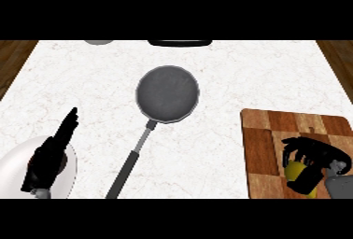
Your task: Pick the lemon from the cutting board and place it in the pan
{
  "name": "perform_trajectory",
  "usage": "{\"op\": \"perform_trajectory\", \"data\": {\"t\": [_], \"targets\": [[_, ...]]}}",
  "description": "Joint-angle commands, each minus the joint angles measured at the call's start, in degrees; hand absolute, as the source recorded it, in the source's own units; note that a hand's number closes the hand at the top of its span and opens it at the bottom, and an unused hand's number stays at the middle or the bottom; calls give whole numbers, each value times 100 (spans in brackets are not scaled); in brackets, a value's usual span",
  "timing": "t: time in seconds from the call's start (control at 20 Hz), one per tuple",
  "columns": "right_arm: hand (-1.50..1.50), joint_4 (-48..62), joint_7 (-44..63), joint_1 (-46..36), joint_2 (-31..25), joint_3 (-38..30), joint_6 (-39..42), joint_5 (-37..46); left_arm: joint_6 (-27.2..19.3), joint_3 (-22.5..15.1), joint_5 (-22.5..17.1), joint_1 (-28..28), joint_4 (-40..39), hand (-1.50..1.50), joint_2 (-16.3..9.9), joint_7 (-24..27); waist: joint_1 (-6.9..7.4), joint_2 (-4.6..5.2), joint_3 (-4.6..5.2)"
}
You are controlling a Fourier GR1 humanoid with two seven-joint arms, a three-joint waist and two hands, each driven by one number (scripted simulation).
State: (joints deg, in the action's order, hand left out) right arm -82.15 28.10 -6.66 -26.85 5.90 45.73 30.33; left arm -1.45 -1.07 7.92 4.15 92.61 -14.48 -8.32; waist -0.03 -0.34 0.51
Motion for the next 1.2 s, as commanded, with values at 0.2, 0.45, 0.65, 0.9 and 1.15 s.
{"op": "perform_trajectory", "data": {"t": [0.2,0.45,0.65,0.9,1.15], "targets": [[150,-495,825,348,842,-1,-718,370,-44,-39,194,4,-211,0,212,143,-37,29,-47],[150,-853,2235,162,1799,137,-2255,1361,13,-83,216,114,152,0,130,-8,1,17,-48],[150,-1331,2247,177,1679,621,-3353,2573,-17,3,198,115,64,0,131,77,7,12,-48],[150,-2109,1708,-561,1082,942,-3942,3480,-95,-30,251,47,-216,0,256,172,12,10,-42],[150,-2000,1555,-1627,1127,924,-3833,3688,132,133,88,-78,17,0,64,-62,73,34,-49]]}}
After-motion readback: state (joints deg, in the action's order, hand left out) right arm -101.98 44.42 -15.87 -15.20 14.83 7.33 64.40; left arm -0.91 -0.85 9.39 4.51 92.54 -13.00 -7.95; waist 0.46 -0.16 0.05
